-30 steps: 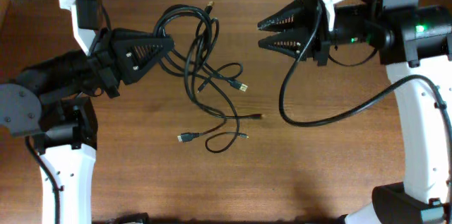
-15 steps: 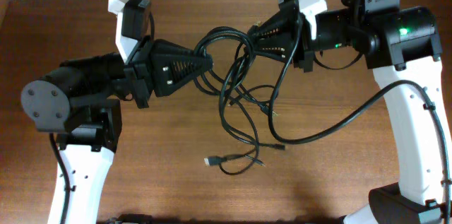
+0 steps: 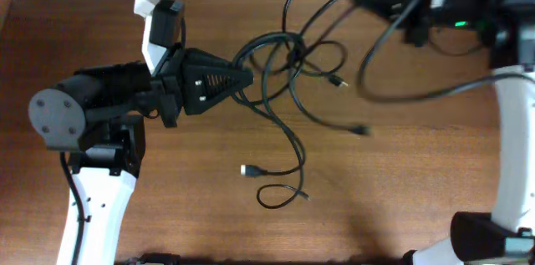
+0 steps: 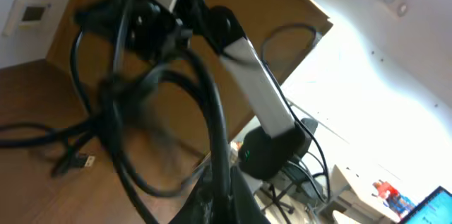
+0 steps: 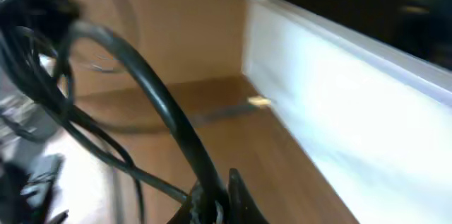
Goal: Untangle cables
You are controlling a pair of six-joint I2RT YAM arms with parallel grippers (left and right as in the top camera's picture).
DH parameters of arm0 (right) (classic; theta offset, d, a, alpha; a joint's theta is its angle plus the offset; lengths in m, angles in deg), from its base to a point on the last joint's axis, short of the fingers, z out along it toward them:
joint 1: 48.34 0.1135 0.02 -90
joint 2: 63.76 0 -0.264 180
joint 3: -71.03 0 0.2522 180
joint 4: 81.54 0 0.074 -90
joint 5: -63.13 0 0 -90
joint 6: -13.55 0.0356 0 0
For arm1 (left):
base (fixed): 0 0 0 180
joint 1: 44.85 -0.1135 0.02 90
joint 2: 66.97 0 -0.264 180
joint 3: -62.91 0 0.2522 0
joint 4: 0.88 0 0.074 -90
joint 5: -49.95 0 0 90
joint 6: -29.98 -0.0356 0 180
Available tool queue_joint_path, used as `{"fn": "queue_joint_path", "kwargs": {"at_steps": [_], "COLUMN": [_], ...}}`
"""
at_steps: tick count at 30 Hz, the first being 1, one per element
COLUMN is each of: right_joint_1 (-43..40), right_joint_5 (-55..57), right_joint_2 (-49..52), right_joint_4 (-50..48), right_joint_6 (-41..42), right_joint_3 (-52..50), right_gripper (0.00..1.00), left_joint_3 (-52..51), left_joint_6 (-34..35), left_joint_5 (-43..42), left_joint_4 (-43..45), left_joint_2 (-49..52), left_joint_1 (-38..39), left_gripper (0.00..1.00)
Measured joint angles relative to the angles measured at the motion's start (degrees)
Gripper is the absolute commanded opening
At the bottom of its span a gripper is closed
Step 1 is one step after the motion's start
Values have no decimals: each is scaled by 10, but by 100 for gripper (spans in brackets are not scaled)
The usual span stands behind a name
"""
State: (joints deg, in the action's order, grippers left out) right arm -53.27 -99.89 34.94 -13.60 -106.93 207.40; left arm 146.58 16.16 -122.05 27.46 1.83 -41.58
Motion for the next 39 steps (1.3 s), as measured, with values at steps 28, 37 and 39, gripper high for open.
{"fn": "queue_joint_path", "kwargs": {"at_steps": [28,37,39], "right_joint_1": [-450,-493,-493], "right_joint_5": [-169,-156,-155], "right_joint_2": [0,0,0], "right_joint_4": [41,41,41], "right_joint_6": [44,45,46], "right_joint_3": [0,0,0], "right_gripper": [4,4,4], "left_joint_3": [0,0,0], "left_joint_6": [25,28,30], "left_joint_5": [-5,9,10], "left_joint_4": [2,-25,-35], "left_joint_2": [-5,-7,-7], "left_joint_1": [-243,-389,-393], "left_gripper": [0,0,0]}}
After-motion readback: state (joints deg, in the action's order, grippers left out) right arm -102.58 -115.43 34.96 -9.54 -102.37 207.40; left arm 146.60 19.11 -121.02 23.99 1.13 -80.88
